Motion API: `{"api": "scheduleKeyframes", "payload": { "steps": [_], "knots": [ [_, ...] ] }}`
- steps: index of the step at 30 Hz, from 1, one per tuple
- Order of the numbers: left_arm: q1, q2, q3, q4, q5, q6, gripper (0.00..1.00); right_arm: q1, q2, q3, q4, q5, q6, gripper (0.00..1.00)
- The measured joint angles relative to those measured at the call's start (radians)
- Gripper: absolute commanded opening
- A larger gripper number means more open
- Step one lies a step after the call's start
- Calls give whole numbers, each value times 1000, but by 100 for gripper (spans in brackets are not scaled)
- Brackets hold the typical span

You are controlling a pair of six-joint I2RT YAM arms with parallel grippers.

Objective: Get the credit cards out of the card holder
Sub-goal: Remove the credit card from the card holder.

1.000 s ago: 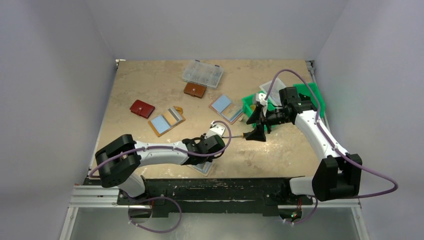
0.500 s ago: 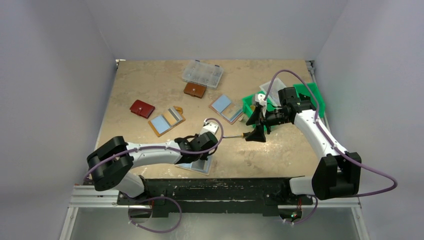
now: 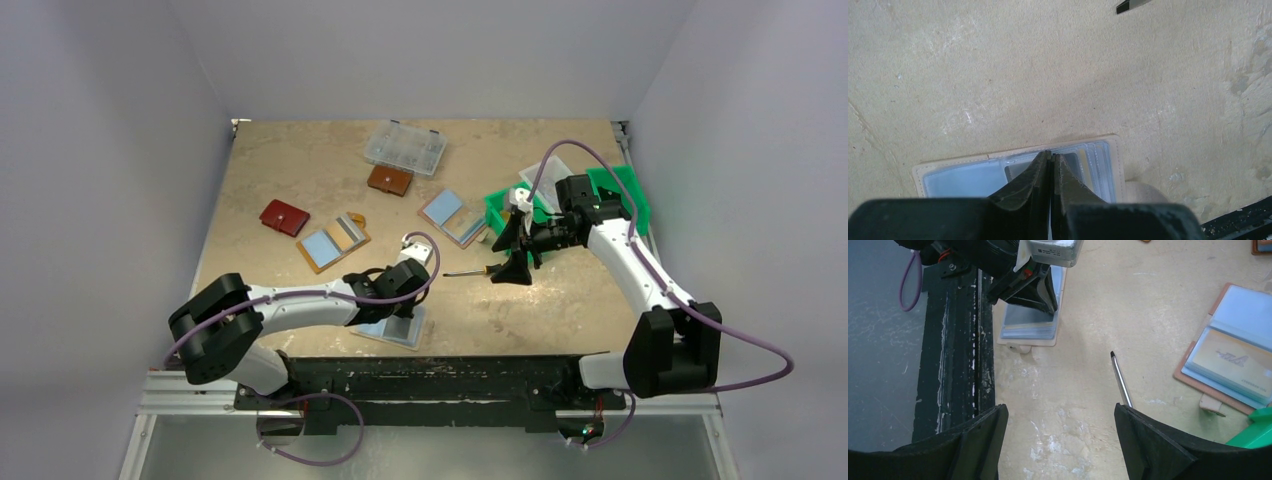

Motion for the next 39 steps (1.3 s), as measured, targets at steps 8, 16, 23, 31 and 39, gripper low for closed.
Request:
{"api": "scheduleKeyframes", "payload": {
  "steps": [8, 16, 23, 31, 39],
  "knots": [
    [19, -10, -14, 22, 29, -4, 2, 0, 13, 0, -11, 3, -7, 87],
    [48, -19, -26, 37, 60, -33, 1, 0, 13, 0, -20, 16, -14, 87],
    [73, -93, -66, 31, 74, -103, 41, 0, 13, 0, -21, 17, -18, 87],
    [74, -326, -108, 7, 77, -206, 62, 2, 13, 0, -21, 18, -20, 87],
    [74, -462, -149, -65, 83, -307, 80, 8, 13, 0, -20, 18, -21, 87]
  ]
}}
